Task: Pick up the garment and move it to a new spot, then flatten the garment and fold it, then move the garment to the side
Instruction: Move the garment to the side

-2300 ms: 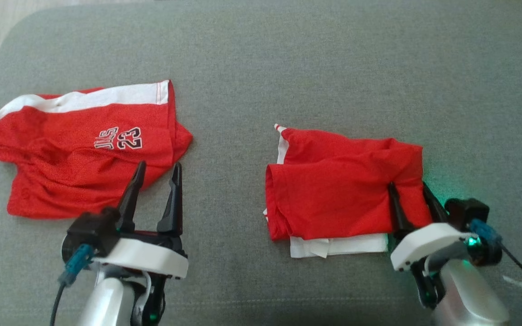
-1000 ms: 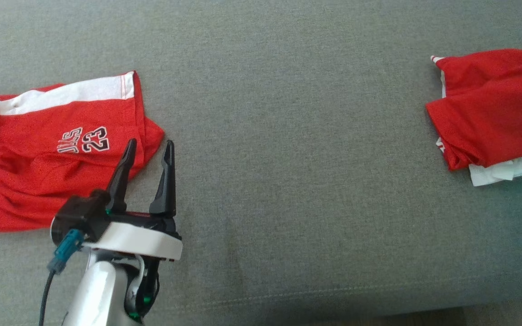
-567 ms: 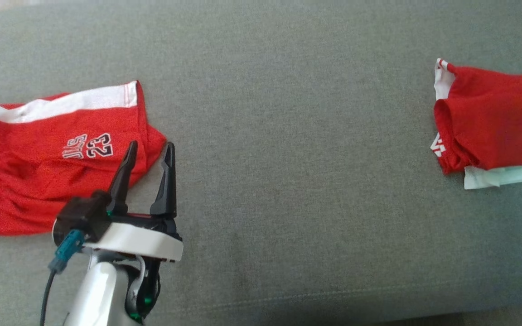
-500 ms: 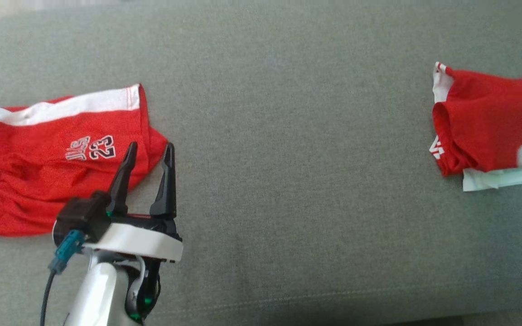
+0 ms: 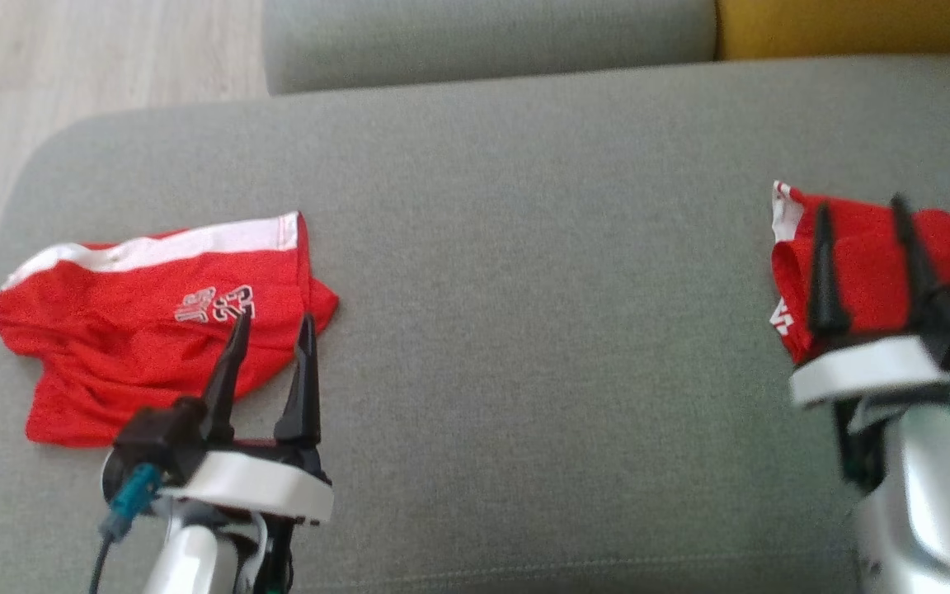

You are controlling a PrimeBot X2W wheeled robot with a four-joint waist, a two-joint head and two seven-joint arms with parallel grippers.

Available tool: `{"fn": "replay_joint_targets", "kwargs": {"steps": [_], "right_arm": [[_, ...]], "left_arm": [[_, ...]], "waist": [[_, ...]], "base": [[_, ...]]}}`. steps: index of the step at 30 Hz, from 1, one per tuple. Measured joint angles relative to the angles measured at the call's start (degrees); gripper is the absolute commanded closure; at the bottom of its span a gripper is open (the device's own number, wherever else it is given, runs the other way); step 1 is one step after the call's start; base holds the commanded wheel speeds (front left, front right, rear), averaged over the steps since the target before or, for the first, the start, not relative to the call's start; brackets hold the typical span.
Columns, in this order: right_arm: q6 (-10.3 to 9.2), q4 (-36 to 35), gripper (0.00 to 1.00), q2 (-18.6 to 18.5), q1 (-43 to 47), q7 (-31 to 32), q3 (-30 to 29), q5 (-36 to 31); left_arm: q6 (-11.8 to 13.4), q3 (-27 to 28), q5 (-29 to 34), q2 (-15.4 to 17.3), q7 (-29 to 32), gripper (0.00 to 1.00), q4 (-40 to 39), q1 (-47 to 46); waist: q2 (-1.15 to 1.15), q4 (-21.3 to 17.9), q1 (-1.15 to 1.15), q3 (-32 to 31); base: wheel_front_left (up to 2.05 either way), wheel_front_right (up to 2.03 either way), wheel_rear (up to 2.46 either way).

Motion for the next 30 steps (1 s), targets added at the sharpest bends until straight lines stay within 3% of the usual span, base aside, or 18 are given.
{"fn": "replay_joint_targets", "kwargs": {"steps": [5,12,20,30], "right_arm": [[0.00,-1.12,0.00,0.32,6.05,-0.21,4.55,5.98],[0.00,-5.08,0.00,0.34,12.00,-0.22,6.94,9.51],[0.00,-8.29,0.00,0.35,17.77,-0.22,8.22,11.29],[0.00,-9.40,0.00,0.37,18.32,-0.22,8.27,11.37]], "left_arm": [[-0.04,0.00,0.55,0.01,0.00,0.00,-0.66,2.86],[0.04,-0.11,1.10,0.04,0.00,0.00,-1.72,6.11],[1.49,-2.07,2.08,0.07,0.00,0.00,-3.89,8.55],[2.03,-2.46,2.08,0.07,0.00,0.00,-4.56,8.83]], "waist": [[0.00,0.33,0.00,-2.69],[0.00,0.08,0.00,-4.29],[0.00,-0.08,0.00,-5.50],[0.00,0.10,0.00,-5.26]], "base": [[0.00,0.00,0.00],[0.00,0.00,0.00],[0.00,0.00,0.00],[0.00,0.00,0.00]]}}
